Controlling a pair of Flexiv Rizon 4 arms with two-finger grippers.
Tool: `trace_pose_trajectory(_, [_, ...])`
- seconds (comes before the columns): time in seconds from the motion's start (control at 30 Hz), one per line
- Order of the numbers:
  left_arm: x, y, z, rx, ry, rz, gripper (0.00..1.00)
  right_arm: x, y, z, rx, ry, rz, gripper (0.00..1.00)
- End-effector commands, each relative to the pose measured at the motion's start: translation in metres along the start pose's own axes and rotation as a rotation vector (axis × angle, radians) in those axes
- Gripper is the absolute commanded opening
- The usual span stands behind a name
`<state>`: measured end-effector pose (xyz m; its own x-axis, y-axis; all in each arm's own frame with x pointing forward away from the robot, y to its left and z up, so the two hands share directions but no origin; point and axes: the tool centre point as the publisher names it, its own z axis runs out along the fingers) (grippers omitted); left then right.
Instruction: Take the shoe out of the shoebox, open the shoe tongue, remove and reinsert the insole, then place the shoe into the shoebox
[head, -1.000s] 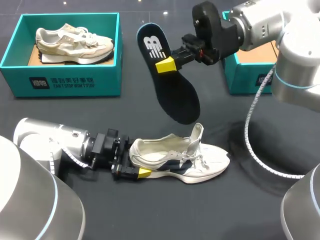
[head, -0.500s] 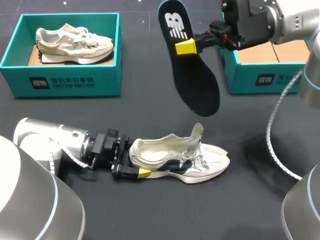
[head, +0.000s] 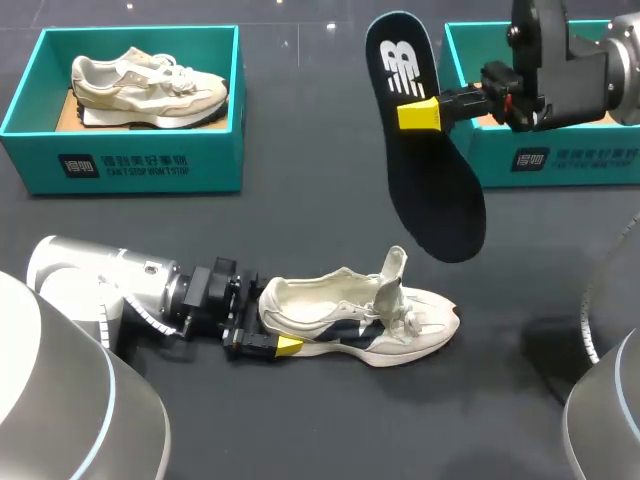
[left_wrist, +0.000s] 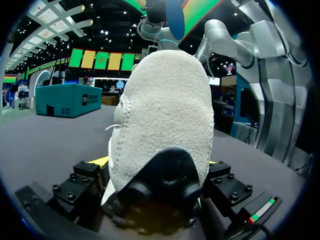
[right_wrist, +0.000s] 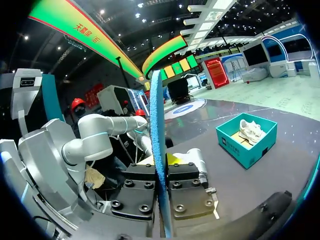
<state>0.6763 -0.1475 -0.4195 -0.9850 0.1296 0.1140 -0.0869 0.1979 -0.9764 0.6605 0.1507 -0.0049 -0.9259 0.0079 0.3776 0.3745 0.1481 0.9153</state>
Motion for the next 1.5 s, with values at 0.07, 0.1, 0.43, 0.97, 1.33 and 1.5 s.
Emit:
trace_pose_trajectory(0.07, [-0.001,0.002,0.001,0.001,-0.001,0.0,0.0,0.019,-0.005,-0.005,-0.015,-0.064,0.009,0.0])
trace_pose_trajectory(0.1, [-0.001,0.002,0.001,0.001,-0.001,0.0,0.0,0.021,-0.008,-0.006,-0.017,-0.068,0.02,0.0])
trace_pose_trajectory(0.43, [-0.001,0.002,0.001,0.001,-0.001,0.0,0.0,0.041,-0.033,-0.011,-0.076,-0.08,0.093,0.0])
trace_pose_trajectory(0.97, [-0.001,0.002,0.001,0.001,-0.001,0.0,0.0,0.047,-0.046,-0.011,-0.129,-0.09,0.096,0.0])
trace_pose_trajectory(1.33, [-0.001,0.002,0.001,0.001,-0.001,0.0,0.0,0.058,-0.046,-0.005,-0.179,-0.108,0.064,0.0])
trace_pose_trajectory(1.5, [-0.001,0.002,0.001,0.001,-0.001,0.0,0.0,0.06,-0.043,-0.002,-0.176,-0.111,0.069,0.0])
